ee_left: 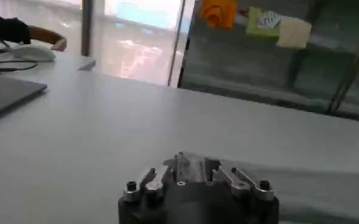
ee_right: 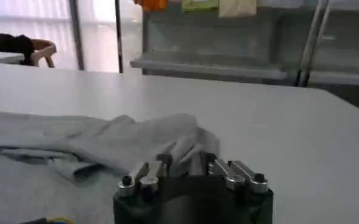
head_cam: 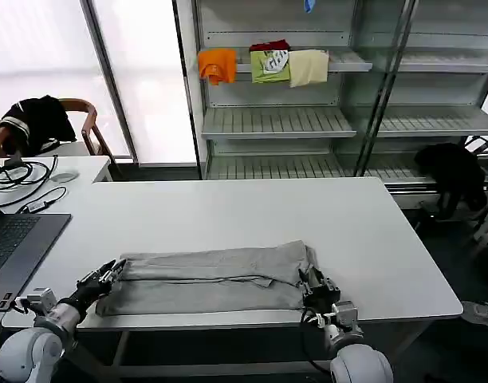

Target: Fold and organize the clothes.

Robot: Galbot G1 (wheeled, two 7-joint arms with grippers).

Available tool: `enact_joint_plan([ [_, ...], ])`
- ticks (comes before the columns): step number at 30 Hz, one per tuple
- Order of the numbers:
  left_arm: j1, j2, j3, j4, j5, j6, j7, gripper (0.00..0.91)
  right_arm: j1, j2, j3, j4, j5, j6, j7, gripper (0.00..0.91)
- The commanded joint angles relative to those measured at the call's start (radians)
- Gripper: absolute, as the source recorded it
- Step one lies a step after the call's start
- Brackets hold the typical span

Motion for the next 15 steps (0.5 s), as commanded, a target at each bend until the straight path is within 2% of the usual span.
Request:
enact_joint_plan([
  [1,0.047,-0.037,-0.004,-0.039,0.145,-0.018,-0.077,0.907,0.007,0.005,0.029,0.035,0.138,0.108,0.039,0.907],
  [2,0.052,-0.045,-0.003,-0.041,0.153,-0.021,-0.090,0.907,0.029,0.006,0.038,0.049,0.189,0.124,0.038,0.907],
  [6,0.058,-0.065,0.000,-0.040,0.152,-0.032,-0.098,0.907,0.098,0.005,0.062,0.082,0.249,0.113,0.051,0.907],
  [7,0.061,-0.069,0.001,-0.041,0.152,-0.034,-0.098,0.655,0.109,0.004,0.063,0.087,0.249,0.105,0.052,0.907],
  [8,0.064,-0.074,0.004,-0.045,0.150,-0.035,-0.096,0.554,0.122,0.003,0.065,0.092,0.251,0.095,0.055,0.907],
  [9,0.066,-0.077,0.006,-0.048,0.150,-0.037,-0.093,0.302,0.138,0.000,0.065,0.098,0.253,0.081,0.059,0.907],
  [10,0.069,-0.082,0.008,-0.051,0.150,-0.037,-0.092,0.121,0.147,-0.002,0.065,0.100,0.254,0.074,0.062,0.907],
  [11,0.071,-0.085,0.009,-0.053,0.149,-0.038,-0.090,0.030,0.159,-0.003,0.063,0.102,0.254,0.067,0.066,0.907],
  [15,0.084,-0.099,0.015,-0.077,0.150,-0.039,-0.079,0.020,0.184,-0.004,0.056,0.099,0.253,0.045,0.082,0.907],
])
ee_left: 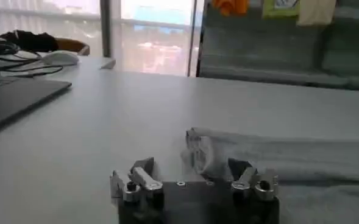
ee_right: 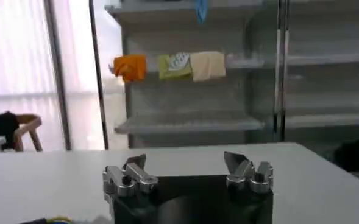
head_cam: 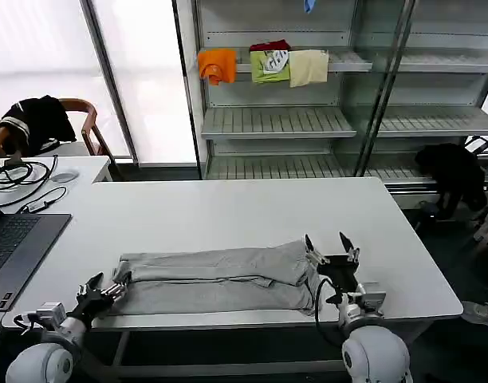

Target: Fold and organize the clothes.

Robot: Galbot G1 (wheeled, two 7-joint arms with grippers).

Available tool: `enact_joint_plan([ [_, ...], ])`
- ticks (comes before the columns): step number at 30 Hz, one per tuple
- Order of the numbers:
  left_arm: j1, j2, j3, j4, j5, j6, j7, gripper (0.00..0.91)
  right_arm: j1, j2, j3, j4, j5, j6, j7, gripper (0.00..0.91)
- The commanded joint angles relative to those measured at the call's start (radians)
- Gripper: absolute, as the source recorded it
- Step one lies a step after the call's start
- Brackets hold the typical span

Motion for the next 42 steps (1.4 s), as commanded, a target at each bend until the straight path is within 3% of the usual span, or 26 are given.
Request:
enact_joint_plan([
  [1,0.026,-0.029,0.005,-0.029,0.039,-0.004,-0.015,0.010,0.071,0.000,0.015,0.027,0.070,-0.004,0.026,0.907],
  [18,0.005,-0.049,0.031,-0.037,0.013,0.005,-0.018,0.000,0.073,0.002,0.018,0.019,0.070,-0.031,0.048,0.907],
  [23,-0.019,-0.036,-0.034,-0.051,0.018,-0.010,0.011,0.000,0.070,-0.004,0.025,0.008,0.067,-0.042,0.042,0.907],
  [26,-0.044,0.015,-0.121,-0.048,0.061,-0.008,0.065,0.000,0.064,-0.014,0.027,-0.008,0.060,-0.056,0.040,0.907],
  [34,-0.144,0.264,-0.285,0.093,0.240,-0.021,0.171,0.000,0.054,-0.015,0.023,-0.095,0.007,-0.065,0.011,0.907],
  [38,-0.169,0.335,-0.315,0.137,0.310,-0.042,0.173,0.000,0.053,-0.014,0.022,-0.130,-0.002,-0.056,0.012,0.907],
  [42,-0.171,0.334,-0.319,0.088,0.244,-0.012,0.161,0.000,0.054,-0.013,0.017,-0.158,-0.010,-0.049,0.012,0.907],
])
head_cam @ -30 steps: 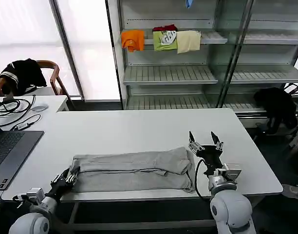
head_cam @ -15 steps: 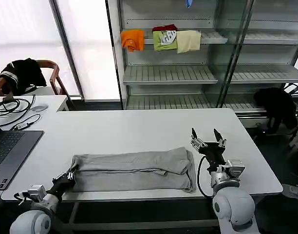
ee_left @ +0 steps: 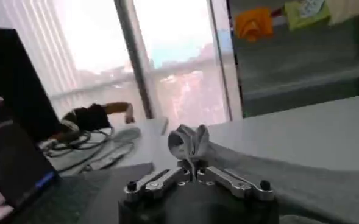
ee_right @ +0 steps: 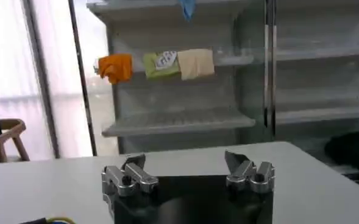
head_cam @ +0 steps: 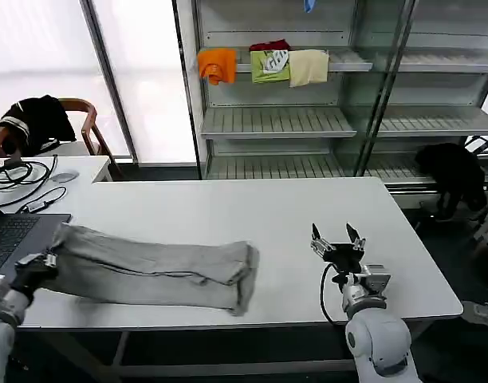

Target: Fold and organize the clothes.

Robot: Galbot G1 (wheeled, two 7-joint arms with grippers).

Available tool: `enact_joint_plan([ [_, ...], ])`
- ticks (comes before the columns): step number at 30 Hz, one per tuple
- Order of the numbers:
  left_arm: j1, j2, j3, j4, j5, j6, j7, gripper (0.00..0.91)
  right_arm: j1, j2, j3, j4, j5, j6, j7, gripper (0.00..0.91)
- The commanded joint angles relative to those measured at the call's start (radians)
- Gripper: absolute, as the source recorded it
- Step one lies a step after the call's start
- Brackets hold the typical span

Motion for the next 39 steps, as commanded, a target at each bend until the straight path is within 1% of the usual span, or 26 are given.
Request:
enact_joint_plan([
  [1,-0.042,0.126,-0.087,-0.022,0.001,0.035,0.023,0.000,0.002,-0.001,-0.001,-0.063,-0.017,0.000,-0.004,0.907],
  [2,-0.038,0.110,-0.070,-0.035,-0.044,0.055,0.008,0.000,0.003,-0.001,-0.002,-0.064,-0.018,0.000,-0.003,0.907],
  [3,-0.031,0.089,-0.055,-0.101,-0.105,0.080,-0.004,0.000,0.003,0.000,-0.002,-0.065,-0.019,0.000,-0.005,0.907],
  [6,-0.014,-0.006,0.032,-0.220,-0.221,0.137,-0.076,0.010,0.003,0.000,-0.004,-0.065,-0.022,-0.001,-0.006,0.907],
  [8,-0.009,-0.080,0.098,-0.280,-0.221,0.138,-0.129,0.010,0.000,-0.001,-0.005,-0.063,-0.027,0.000,-0.008,0.907],
  [10,-0.006,-0.136,0.191,-0.331,-0.226,0.140,-0.157,0.010,-0.003,-0.003,-0.002,-0.060,-0.029,-0.001,-0.010,0.907],
  [12,-0.007,-0.175,0.270,-0.373,-0.226,0.156,-0.182,0.020,-0.007,-0.007,0.002,-0.059,-0.029,0.001,-0.012,0.907],
  [14,-0.012,-0.195,0.382,-0.407,-0.230,0.158,-0.225,0.010,-0.014,-0.012,0.010,-0.057,-0.029,0.005,-0.015,0.907],
  [17,-0.021,-0.222,0.482,-0.430,-0.216,0.158,-0.276,0.010,-0.024,-0.015,0.032,-0.055,-0.027,0.012,-0.022,0.907],
  [20,-0.018,-0.245,0.552,-0.432,-0.194,0.159,-0.294,0.010,-0.033,-0.027,0.045,-0.062,-0.024,0.020,-0.022,0.907],
  [29,-0.008,-0.291,0.667,-0.357,-0.122,0.159,-0.316,0.020,-0.038,-0.009,0.052,-0.077,-0.024,0.020,-0.015,0.907],
  [37,-0.012,-0.310,0.699,-0.308,-0.082,0.160,-0.313,0.030,-0.035,-0.004,0.048,-0.077,-0.027,0.018,-0.014,0.907],
  [38,-0.011,-0.310,0.700,-0.304,-0.074,0.160,-0.308,0.625,-0.035,-0.004,0.048,-0.078,-0.027,0.018,-0.014,0.907],
  [39,-0.007,-0.310,0.705,-0.295,-0.057,0.160,-0.305,0.907,-0.035,-0.004,0.049,-0.079,-0.027,0.018,-0.014,0.907],
])
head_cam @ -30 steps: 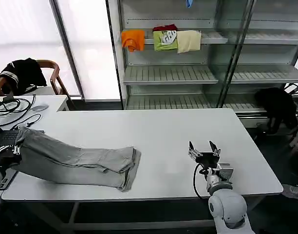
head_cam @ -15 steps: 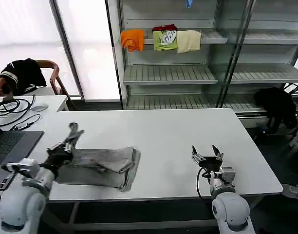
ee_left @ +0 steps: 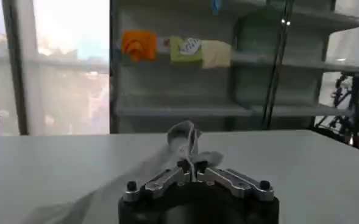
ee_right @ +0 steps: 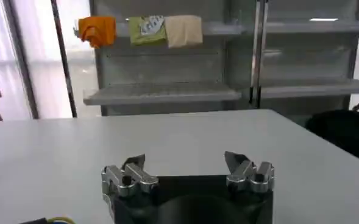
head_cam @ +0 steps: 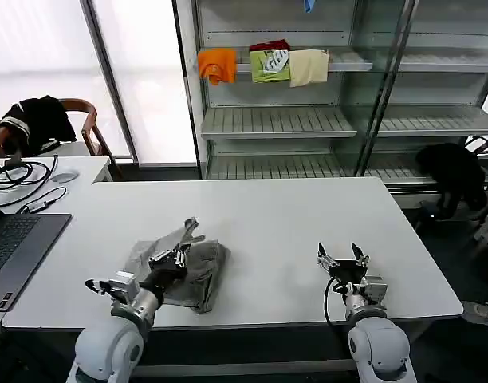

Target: Fold and organize the clothes.

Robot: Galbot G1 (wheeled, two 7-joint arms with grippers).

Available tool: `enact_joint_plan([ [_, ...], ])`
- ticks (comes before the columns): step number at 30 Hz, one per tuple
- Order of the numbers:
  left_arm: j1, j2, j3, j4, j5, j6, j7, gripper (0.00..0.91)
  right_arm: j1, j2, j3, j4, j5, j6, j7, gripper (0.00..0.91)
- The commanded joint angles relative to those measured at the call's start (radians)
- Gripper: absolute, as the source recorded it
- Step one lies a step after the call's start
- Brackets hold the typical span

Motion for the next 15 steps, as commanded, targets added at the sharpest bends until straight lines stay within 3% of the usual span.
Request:
enact_joint_plan([
  [1,0.007,-0.036,0.100,0.031,0.079,0.007,-0.009,0.907,-0.001,0.001,0.005,-0.005,-0.001,0.001,0.001,0.907],
  [8,0.018,-0.048,0.119,0.000,0.071,0.006,0.001,0.907,0.004,0.003,0.003,-0.014,-0.003,0.002,-0.002,0.907],
  [11,-0.016,-0.034,0.084,-0.140,-0.072,0.007,-0.042,0.907,0.006,0.003,-0.001,-0.015,-0.008,0.002,-0.003,0.907],
  [15,-0.037,0.040,-0.036,-0.218,-0.225,0.006,-0.062,0.907,0.009,0.002,-0.003,-0.012,-0.008,0.001,-0.008,0.907],
])
